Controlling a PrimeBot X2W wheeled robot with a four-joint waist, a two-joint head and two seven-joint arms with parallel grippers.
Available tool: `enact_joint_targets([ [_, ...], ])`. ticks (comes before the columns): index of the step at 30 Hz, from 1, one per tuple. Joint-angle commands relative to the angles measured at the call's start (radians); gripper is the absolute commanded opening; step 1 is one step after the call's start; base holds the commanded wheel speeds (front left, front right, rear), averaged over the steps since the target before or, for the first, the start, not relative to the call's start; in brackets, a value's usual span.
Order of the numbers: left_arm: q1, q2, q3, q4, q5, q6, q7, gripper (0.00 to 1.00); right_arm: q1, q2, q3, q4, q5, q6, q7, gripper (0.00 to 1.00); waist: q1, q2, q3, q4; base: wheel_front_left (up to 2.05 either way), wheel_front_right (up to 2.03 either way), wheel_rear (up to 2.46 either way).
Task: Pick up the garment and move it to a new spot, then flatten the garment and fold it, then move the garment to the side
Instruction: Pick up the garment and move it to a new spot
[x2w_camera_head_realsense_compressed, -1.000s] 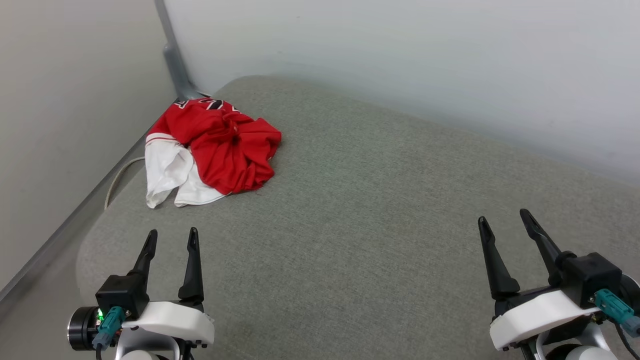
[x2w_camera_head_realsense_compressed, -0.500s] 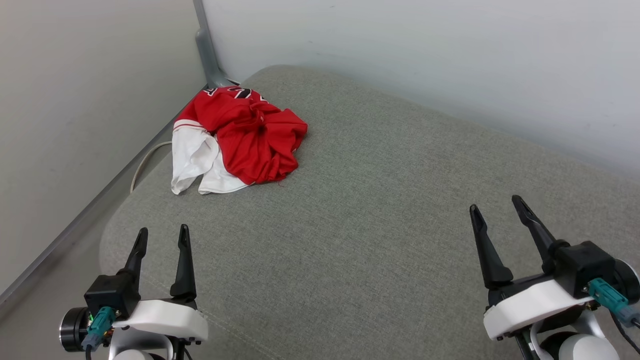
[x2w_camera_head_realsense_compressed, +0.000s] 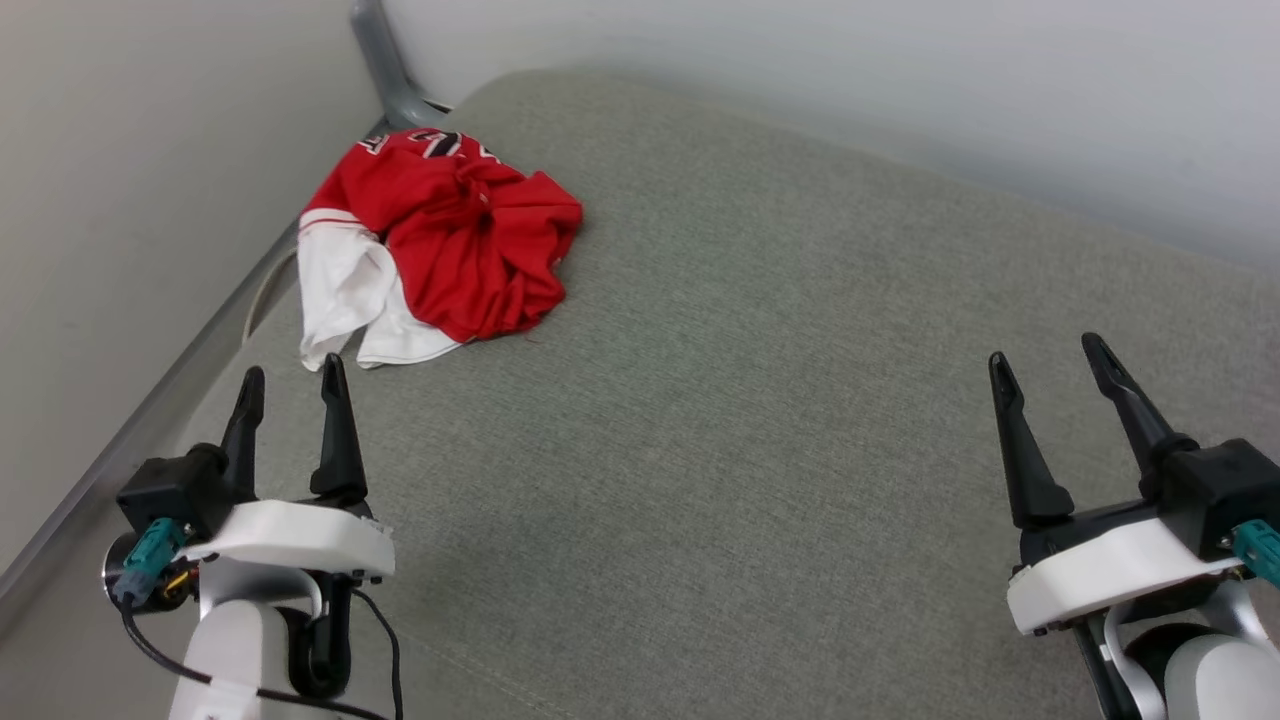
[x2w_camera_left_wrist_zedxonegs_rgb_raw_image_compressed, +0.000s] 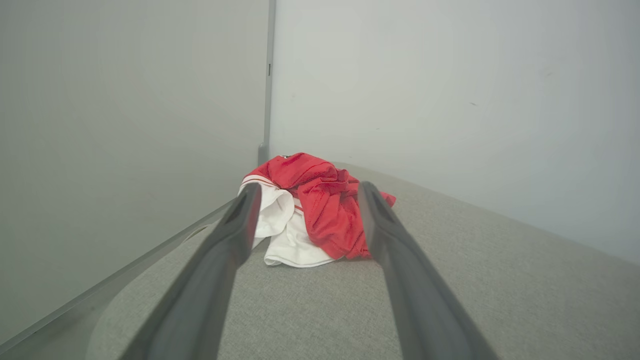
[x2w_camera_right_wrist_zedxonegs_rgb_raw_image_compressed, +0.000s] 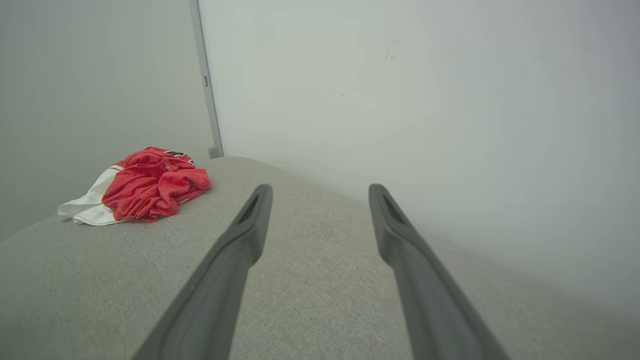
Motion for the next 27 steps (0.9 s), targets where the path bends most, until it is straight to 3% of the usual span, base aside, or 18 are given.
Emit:
enact_joint_targets([
  [1,-0.039,0.006,0.008,0.02,-0.012,-0.006,-0.003,1.0,-0.017,-0.013,-0.001,-0.015,-0.009,-0.001,0.007,1.0,0.0,0.0,0.063,-0.049,0.0,0.0,0.0],
  [9,-0.249,0.079,0.055,0.21,-0.146,-0.025,0.106,1.0,-0.076,-0.042,0.001,-0.075,-0.019,-0.001,0.039,1.0,0.0,0.0,0.208,-0.146,0.0,0.0,0.0],
  [21,-0.528,0.336,0.09,0.394,-0.302,-0.033,0.468,1.0,-0.17,-0.068,0.009,-0.117,-0.003,-0.001,0.041,1.0,0.0,0.0,0.423,-0.263,0.0,0.0,0.0],
  [27,-0.593,0.42,0.083,0.43,-0.363,-0.034,0.635,1.0,-0.206,-0.08,0.008,-0.126,0.0,-0.001,0.037,1.0,0.0,0.0,0.5,-0.286,0.0,0.0,0.0],
])
